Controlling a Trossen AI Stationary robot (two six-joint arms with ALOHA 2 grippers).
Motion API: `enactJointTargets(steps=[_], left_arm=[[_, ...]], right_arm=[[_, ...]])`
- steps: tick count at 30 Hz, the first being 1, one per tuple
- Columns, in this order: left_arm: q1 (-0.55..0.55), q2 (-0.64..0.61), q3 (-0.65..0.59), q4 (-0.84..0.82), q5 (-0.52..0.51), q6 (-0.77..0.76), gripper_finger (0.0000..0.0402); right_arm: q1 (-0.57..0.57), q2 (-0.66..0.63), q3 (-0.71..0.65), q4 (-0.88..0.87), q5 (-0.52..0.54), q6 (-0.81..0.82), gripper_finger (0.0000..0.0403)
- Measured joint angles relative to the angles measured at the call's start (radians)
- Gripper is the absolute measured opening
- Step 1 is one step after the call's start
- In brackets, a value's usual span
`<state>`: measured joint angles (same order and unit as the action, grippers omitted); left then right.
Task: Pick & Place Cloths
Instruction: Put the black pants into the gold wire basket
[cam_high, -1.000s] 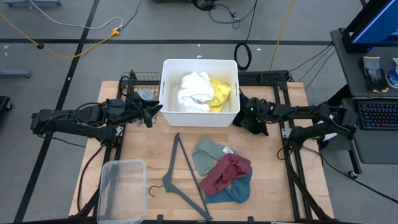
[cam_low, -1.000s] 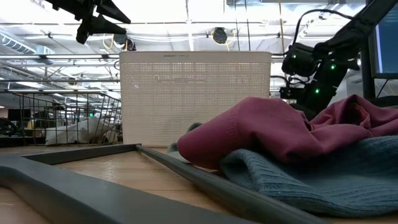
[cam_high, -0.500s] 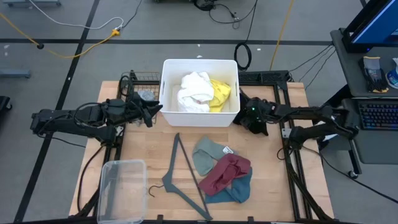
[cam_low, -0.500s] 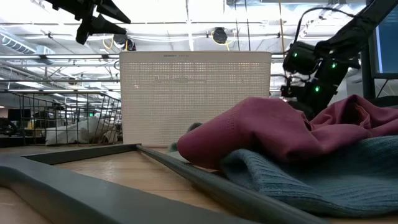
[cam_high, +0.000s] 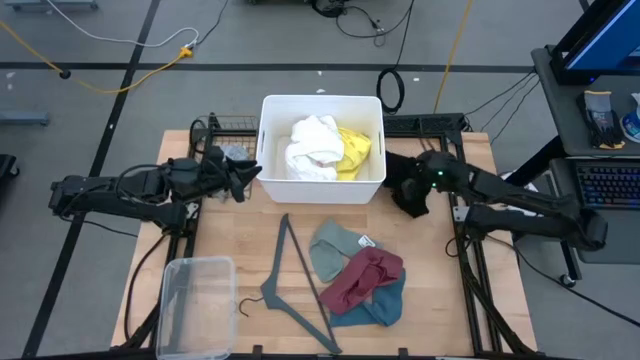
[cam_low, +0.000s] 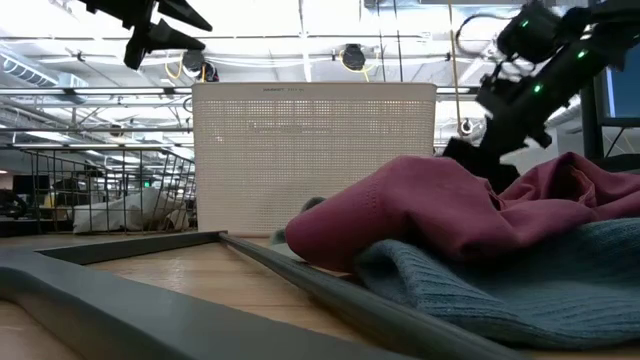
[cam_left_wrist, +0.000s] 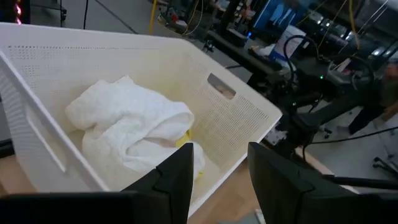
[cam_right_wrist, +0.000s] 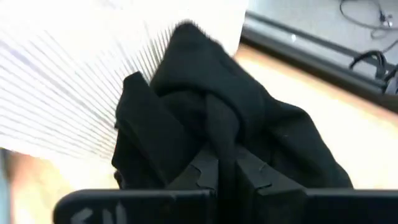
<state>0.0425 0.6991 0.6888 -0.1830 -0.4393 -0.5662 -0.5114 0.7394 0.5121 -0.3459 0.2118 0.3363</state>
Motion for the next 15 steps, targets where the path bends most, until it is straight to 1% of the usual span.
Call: enactJointTargets(steps=[5, 8, 12, 15], left_arm=[[0.000, 0.000, 0.000, 0.043, 0.000, 0.007, 0.0152], [0.000, 0.003, 0.000, 0.063, 0.001, 0.007, 0.0152], [0.000, 0.012, 0.000, 0.095, 0.002, 0.007, 0.0152], [0.000, 0.024, 0.000, 0.119, 0.003, 0.007, 0.0152]], right_arm=[[0.000, -0.125, 0.000, 0.002, 0.000, 0.042, 0.0005], [0.000, -0.177, 0.004, 0.000, 0.002, 0.049, 0.0005], [0.000, -0.211, 0.050, -0.007, 0.047, 0.047, 0.0005], [0.000, -0.217, 0.108, -0.010, 0.052, 0.041, 0.0005]])
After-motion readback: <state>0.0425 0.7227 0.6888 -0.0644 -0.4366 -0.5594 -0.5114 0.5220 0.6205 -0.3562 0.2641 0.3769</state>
